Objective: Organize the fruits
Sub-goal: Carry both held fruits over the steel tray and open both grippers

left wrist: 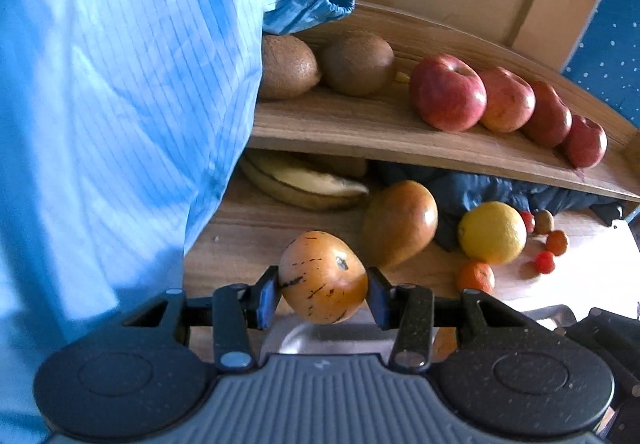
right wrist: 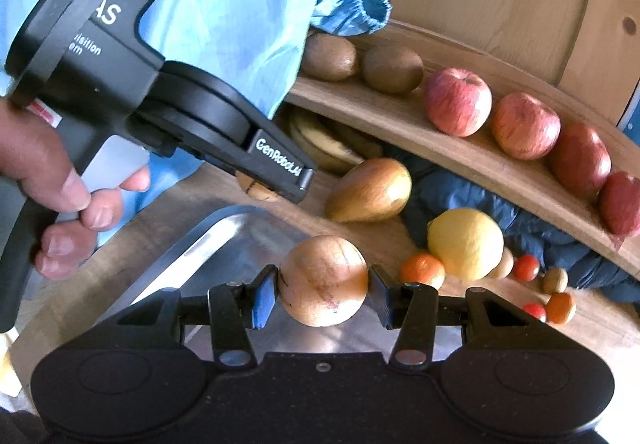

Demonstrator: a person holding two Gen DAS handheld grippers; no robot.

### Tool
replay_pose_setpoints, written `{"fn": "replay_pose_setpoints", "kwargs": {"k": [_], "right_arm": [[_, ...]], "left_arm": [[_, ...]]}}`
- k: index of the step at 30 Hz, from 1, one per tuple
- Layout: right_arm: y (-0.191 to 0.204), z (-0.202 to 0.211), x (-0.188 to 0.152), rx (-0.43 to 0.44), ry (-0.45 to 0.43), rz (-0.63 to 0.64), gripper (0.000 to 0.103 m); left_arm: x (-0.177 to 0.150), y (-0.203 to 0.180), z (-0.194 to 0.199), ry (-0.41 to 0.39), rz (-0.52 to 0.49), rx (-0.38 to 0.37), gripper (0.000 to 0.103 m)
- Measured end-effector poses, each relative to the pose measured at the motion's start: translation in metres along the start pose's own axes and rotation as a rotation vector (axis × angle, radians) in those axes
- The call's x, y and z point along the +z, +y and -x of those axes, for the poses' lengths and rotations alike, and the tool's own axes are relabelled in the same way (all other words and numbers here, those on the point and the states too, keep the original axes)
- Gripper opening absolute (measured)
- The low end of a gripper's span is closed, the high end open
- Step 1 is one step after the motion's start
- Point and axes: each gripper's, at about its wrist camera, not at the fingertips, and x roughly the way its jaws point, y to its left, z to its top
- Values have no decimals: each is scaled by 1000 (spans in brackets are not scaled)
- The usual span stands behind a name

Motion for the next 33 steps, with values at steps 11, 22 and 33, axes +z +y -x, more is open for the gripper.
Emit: {"fn": "replay_pose_setpoints", "kwargs": {"k": [11,22,33], "right_arm": [[14,18,-25,131,37,23,51],[34,29,-46,209,69,71,51],[35,37,-59,221,96,64,51]], "left_arm": [[-19,2,15,9,19,9,49],[-56,1,38,45,53,19,49],[-72,-4,43,82,69,17,49]]}}
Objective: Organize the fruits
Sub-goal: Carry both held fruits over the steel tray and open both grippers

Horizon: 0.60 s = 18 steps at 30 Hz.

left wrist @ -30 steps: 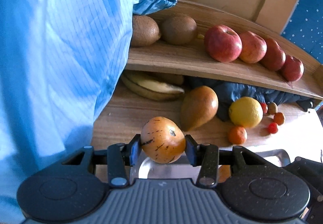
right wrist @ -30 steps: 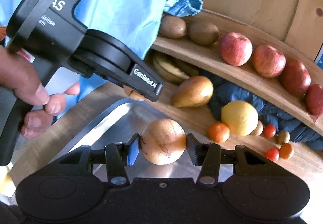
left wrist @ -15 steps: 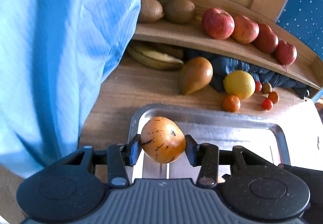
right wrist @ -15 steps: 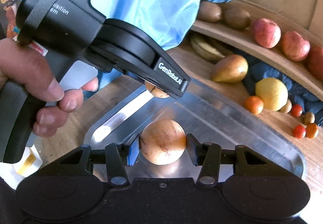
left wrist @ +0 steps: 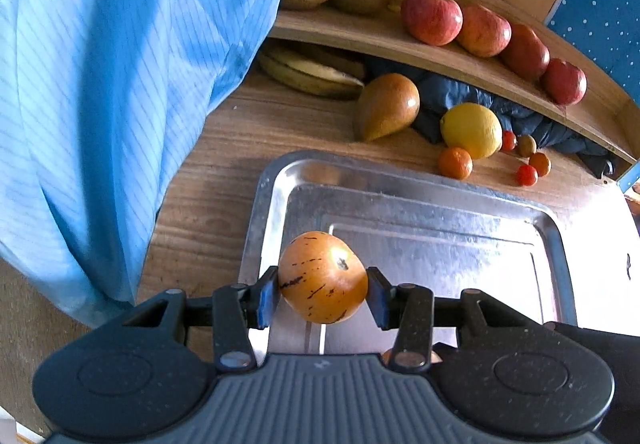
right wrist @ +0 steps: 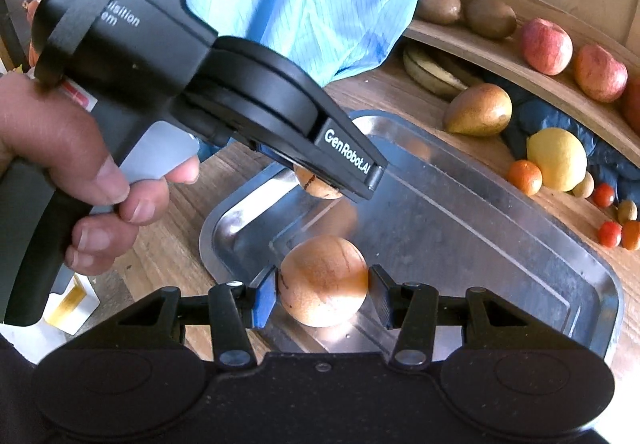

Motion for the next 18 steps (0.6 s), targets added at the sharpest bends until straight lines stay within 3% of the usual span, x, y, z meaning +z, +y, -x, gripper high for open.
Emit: {"fn": "replay_pose_setpoints", "kwargs": {"k": [18], "right_arm": [[1,8,-11,1,-1,-13,52]], "left_arm": [[-13,-1,1,35,37,-5,50]]}}
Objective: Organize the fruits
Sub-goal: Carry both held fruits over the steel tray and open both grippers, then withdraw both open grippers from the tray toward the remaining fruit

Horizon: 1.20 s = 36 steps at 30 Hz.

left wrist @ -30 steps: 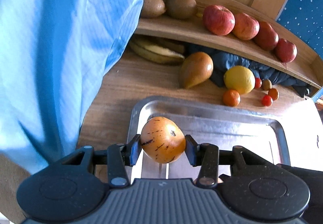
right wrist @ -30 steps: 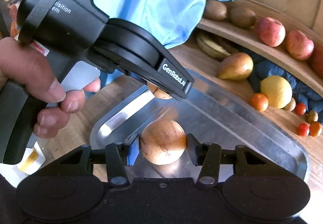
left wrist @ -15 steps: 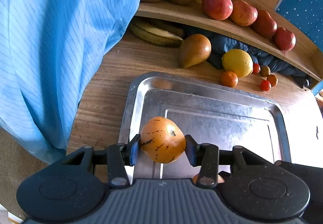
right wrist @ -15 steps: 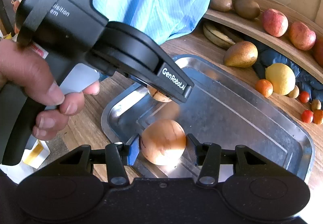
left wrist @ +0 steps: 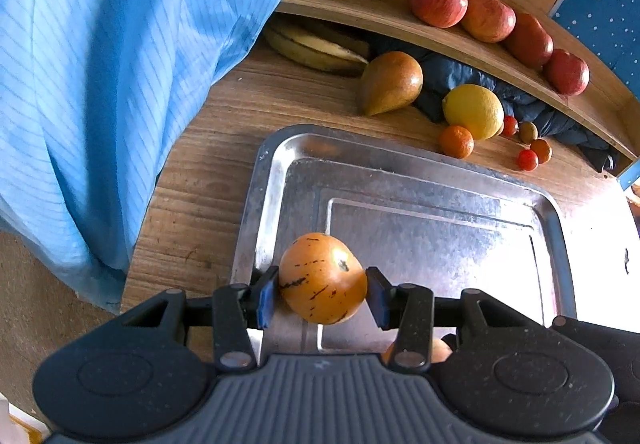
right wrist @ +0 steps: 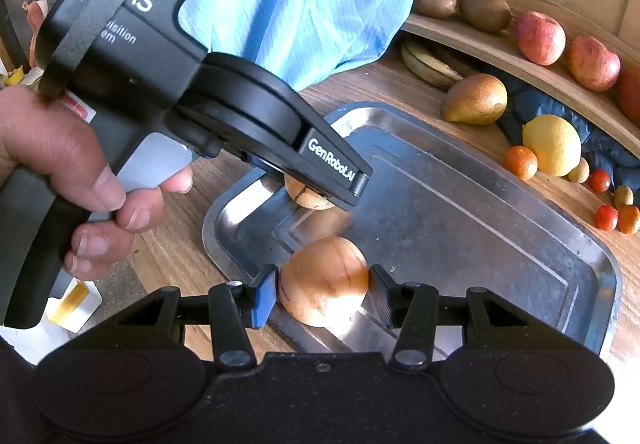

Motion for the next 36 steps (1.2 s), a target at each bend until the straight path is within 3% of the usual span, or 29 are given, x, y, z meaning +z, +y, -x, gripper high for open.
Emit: {"fn": "replay_pose_setpoints", "kwargs": {"k": [6,10,26,36], "right_arm": [[-1,2,-4,3,-4,-14,56],[-1,6,-8,5,-12,-20,62],[-20,40,-33,-40,-42,-125,98],[-41,57,-52,-121,7,-189,102]], "left_arm": [[-4,0,3,-6,0,-1,50],[-7,-2,8,-17,2,3,56],[-28,-10,46,-66,-51,28,99],[-57,-18,66,-9,-140,84,102]]}}
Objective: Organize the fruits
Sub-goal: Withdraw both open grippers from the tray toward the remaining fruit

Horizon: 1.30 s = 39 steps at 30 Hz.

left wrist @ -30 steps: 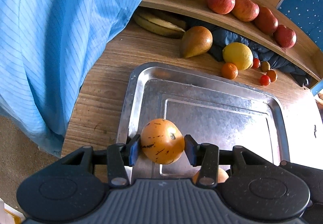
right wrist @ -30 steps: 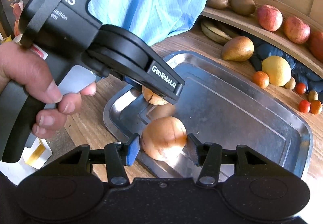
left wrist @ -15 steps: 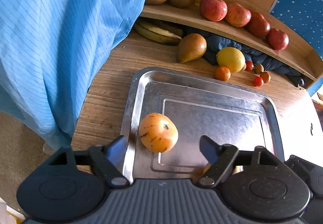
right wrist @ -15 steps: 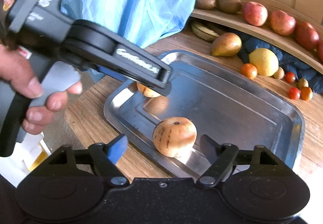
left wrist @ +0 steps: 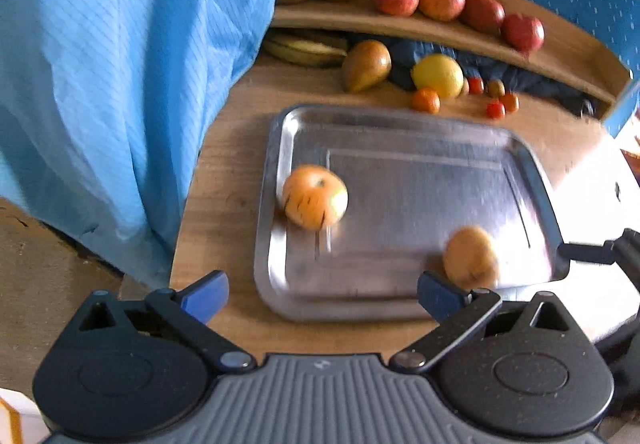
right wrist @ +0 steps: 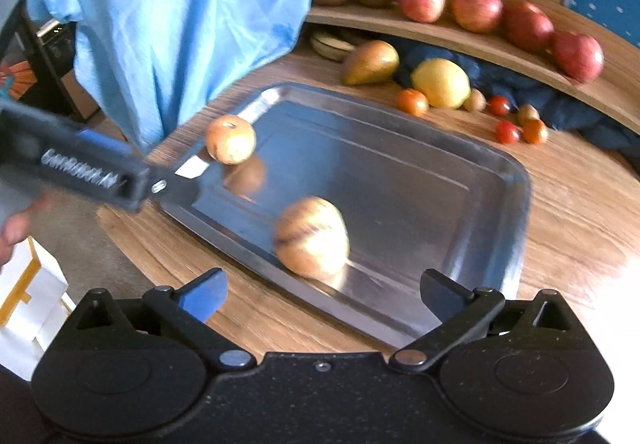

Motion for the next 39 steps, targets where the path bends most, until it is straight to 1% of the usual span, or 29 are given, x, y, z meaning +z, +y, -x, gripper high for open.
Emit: {"fn": "replay_pose_setpoints", "kwargs": {"k": [9,16,22,28,39], "right_arm": [[-24,4,-9,-81,56,-56,102],[-39,3,-5,-100,60,-89,102],[-44,-3,7,-95,52,-102,102],[-45,-8,24,-97,30,-102,102],[-49,-22,54,-95,-7,-120,102]], "left_arm": [[-17,-19,-6,134,-80,56,102],[-11,-21,-13,179,-120,57,102],[1,-18,-16,189,-140,60,102],[15,-9,-14,202,-134,66,102],[54,10,-16,163,-121,68,102]]}}
